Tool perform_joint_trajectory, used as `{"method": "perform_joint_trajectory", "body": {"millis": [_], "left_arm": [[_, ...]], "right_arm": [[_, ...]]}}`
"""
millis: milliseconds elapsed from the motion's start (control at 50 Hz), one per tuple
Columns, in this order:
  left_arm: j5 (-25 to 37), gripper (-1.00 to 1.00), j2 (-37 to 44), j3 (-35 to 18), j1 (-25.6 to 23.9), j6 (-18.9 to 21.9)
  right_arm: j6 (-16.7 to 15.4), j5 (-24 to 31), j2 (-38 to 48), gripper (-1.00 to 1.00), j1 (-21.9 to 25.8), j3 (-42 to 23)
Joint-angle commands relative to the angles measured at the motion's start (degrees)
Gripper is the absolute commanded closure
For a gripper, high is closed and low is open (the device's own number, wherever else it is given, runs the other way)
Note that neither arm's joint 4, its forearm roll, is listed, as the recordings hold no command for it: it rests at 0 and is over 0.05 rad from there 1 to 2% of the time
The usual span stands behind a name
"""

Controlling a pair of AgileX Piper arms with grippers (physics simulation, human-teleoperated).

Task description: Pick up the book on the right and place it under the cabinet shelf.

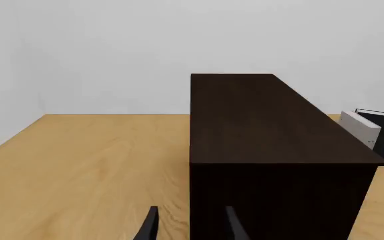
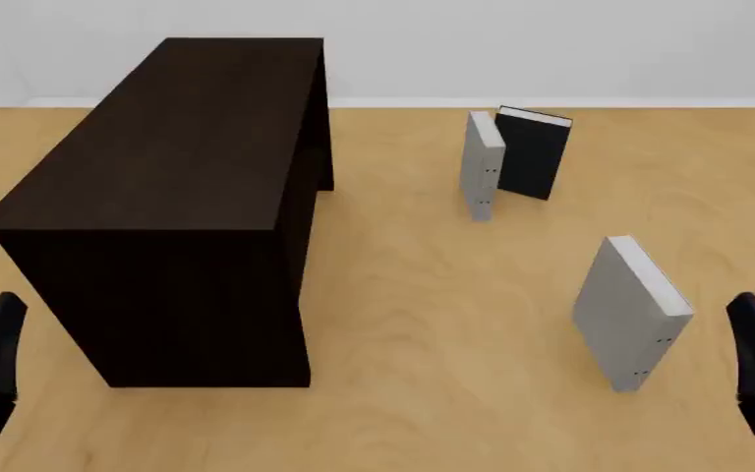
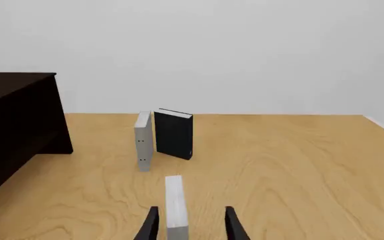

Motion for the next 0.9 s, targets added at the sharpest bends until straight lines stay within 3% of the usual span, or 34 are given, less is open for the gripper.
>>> {"method": "perform_joint_trajectory", "body": {"millis": [20,320,420,480,500,560,580,600,620,660,680,720,740,800,820,880,900], "left_arm": [[-0.06,-1.0,0.25,-0.15,0.0,0.0],[-0.06,-1.0,0.25,-0.15,0.0,0.0],[-0.06,-1.0,0.25,-0.15,0.0,0.0],[-0.06,-1.0,0.25,-0.15,0.0,0.0],[-0.06,-1.0,0.25,-0.15,0.0,0.0],[-0.06,-1.0,0.25,-0.15,0.0,0.0],[-0.06,-1.0,0.25,-0.15,0.0,0.0],[-0.06,-1.0,0.25,-0.15,0.0,0.0],[-0.06,-1.0,0.25,-0.15,0.0,0.0],[-0.06,-1.0,0.25,-0.15,0.0,0.0],[-0.06,-1.0,0.25,-0.15,0.0,0.0],[-0.06,-1.0,0.25,-0.15,0.0,0.0],[-0.06,-1.0,0.25,-0.15,0.0,0.0],[-0.06,-1.0,0.25,-0.15,0.0,0.0],[-0.06,-1.0,0.25,-0.15,0.0,0.0],[-0.06,-1.0,0.25,-0.15,0.0,0.0],[-0.06,-1.0,0.25,-0.15,0.0,0.0]], "right_arm": [[0.23,-0.75,0.97,-1.0,-0.11,-0.13],[-0.32,-0.06,1.53,-1.0,0.07,-0.58],[-1.0,2.28,3.36,-1.0,0.76,-5.98],[-1.13,2.88,6.37,-1.0,0.98,-9.67],[-3.2,3.28,7.8,-1.0,-0.14,-11.69],[-2.66,4.13,13.66,-1.0,1.34,-14.74],[-1.65,3.92,16.66,-1.0,-2.26,-16.24],[-0.59,4.78,17.78,-1.0,-1.33,-17.39],[-3.35,7.09,18.98,-1.0,0.21,-18.8],[1.01,8.48,24.64,-1.0,-1.54,-21.57],[-1.05,10.52,24.33,-1.0,-1.5,-22.86],[-0.11,11.4,28.65,-1.0,-1.43,-24.34],[-2.85,12.52,32.33,-1.0,-4.71,-26.19],[-2.2,15.63,37.06,-1.0,-1.64,-29.19],[-0.12,17.45,40.2,-1.0,-1.49,-31.17],[0.16,20.41,41.81,-1.0,0.27,-34.44],[-1.05,21.98,43.97,-1.0,0.27,-36.05]]}}
